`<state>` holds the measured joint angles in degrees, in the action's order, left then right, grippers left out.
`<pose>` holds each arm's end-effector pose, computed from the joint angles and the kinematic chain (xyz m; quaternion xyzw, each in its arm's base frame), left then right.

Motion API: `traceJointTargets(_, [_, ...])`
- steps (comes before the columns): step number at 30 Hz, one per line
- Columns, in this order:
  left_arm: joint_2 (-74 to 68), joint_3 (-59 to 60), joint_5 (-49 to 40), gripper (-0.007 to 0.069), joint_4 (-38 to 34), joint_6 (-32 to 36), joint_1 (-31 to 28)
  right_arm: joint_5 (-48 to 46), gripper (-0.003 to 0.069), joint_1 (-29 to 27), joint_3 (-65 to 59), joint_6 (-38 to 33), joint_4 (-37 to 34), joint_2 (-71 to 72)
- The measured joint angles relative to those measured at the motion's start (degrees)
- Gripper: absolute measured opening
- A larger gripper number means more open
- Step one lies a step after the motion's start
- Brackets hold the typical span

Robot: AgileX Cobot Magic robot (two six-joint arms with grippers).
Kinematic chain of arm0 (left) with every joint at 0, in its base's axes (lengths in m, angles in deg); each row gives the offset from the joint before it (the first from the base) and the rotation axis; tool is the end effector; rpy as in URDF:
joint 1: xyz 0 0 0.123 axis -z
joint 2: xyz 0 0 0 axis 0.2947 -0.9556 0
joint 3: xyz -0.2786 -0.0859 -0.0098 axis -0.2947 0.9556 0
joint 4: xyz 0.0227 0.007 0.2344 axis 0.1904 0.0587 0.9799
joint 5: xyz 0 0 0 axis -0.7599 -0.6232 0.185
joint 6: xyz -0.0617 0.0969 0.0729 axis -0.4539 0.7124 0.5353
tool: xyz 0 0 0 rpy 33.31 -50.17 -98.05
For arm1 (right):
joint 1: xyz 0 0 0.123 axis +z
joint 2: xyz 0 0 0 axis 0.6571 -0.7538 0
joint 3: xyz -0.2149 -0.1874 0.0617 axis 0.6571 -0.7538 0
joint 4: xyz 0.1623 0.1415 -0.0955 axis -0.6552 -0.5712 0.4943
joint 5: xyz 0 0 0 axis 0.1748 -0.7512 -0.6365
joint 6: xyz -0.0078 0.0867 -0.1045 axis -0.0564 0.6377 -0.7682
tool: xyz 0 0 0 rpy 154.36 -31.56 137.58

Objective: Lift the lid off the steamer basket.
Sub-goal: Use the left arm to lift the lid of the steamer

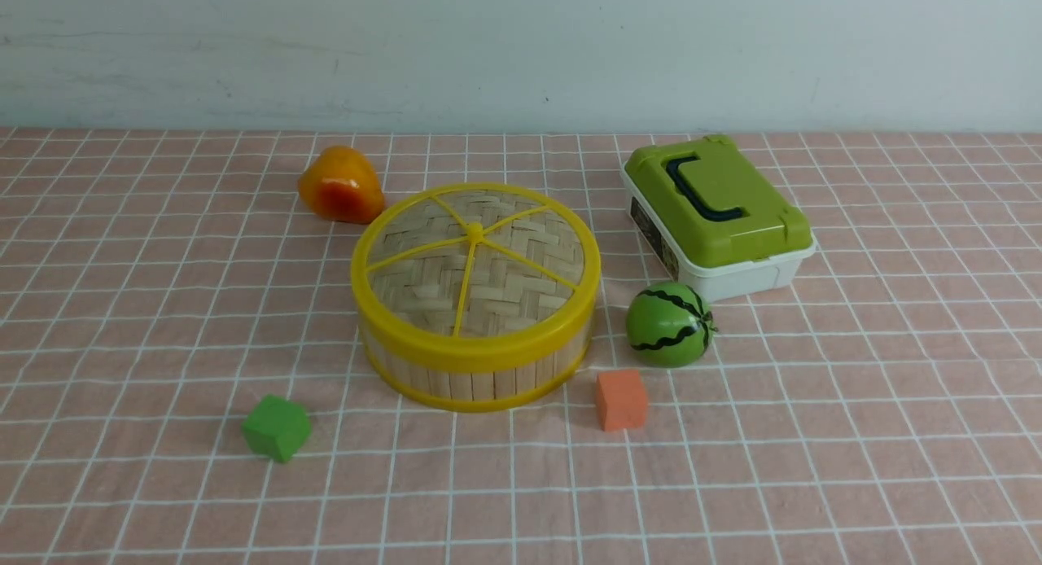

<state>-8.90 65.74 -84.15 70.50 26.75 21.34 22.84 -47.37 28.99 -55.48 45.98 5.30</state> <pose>0.0714 -0.0031 0.1533 -0.0342 0.8131 -0.0573 0.5783 0.0714 -0.0069 0.1595 0.0881 0.8016 0.0043 0.5913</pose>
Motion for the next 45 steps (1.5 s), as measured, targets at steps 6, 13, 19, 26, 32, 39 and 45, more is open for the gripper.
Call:
traceJointTargets(6, [0.0, 0.0, 0.06, 0.0067, 0.0, 0.0, 0.0, 0.0, 0.0241, 0.0, 0.0, 0.0, 0.0, 0.0])
traceJointTargets(13, [0.0, 0.0, 3.27, 0.0075, 0.0, 0.0, 0.0, 0.0, 0.0241, 0.0, 0.0, 0.0, 0.0, 0.0])
traceJointTargets(19, [0.0, 0.06, 13.07, 0.0078, 0.04, 0.0, 0.0, 0.0, 0.0241, 0.0, 0.0, 0.0, 0.0, 0.0])
traceJointTargets(26, [0.0, 0.06, 37.55, 0.0085, 0.11, 0.0, -0.04, 0.0, 0.0241, 0.0, 0.0, 0.0, 0.0, 0.0])
traceJointTargets(32, [0.0, 0.06, 55.37, 0.0092, -2.31, -3.47, -0.04, 0.0, 0.0241, 0.0, 0.0, 0.0, 0.0, 0.0])
traceJointTargets(39, [0.0, -0.13, 57.09, 0.0092, -3.92, -11.67, -0.04, 0.0, 0.0241, 0.0, 0.0, 0.0, 0.0, 0.0])
traceJointTargets(45, [-4.55, -14.62, 42.1, -0.0013, -11.6, -7.47, -0.04, 0.0, 0.0241, 0.0, 0.0, 0.0, 0.0, 0.0])
